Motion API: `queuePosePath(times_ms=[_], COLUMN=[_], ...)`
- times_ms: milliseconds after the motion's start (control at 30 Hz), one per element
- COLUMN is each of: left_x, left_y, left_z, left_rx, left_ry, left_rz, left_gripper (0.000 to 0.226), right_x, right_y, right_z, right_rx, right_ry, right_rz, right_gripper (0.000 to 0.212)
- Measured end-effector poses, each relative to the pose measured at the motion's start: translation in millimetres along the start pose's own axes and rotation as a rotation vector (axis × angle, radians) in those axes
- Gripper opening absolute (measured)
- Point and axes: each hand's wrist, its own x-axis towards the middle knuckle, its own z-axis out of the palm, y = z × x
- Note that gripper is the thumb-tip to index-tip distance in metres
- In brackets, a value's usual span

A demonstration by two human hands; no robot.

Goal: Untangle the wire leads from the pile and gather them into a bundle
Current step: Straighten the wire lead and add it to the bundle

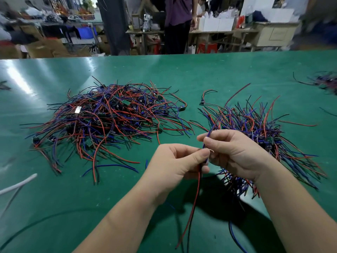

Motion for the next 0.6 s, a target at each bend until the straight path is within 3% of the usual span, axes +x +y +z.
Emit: queuePosePath(times_ms=[167,333,500,600], left_x=[0,-2,-1,2], left_y=[-1,-6,-8,-10], left_z=[-3,-2,-9,-15], left_rx=[0.16,0.319,0.406,0.491], left_ry=[-0.024,-0.11,-0.147,-0.033], left_rz=[-0.045,-0.14,-0.21,-0.183], left_gripper=[0.01,0.014,0.017,0.018], right_x=[4,7,12,13], right_y=[-2,-9,-5,-10], right_z=[-6,-20,-23,-27], right_rx=[0.009,0.166,0.352,0.472], right_ry=[0.154,0.392,0.519,0.665], right_rz=[-0.042,-0.119,-0.179,-0.275], right_gripper=[0.013,0.009,0.02,0.017])
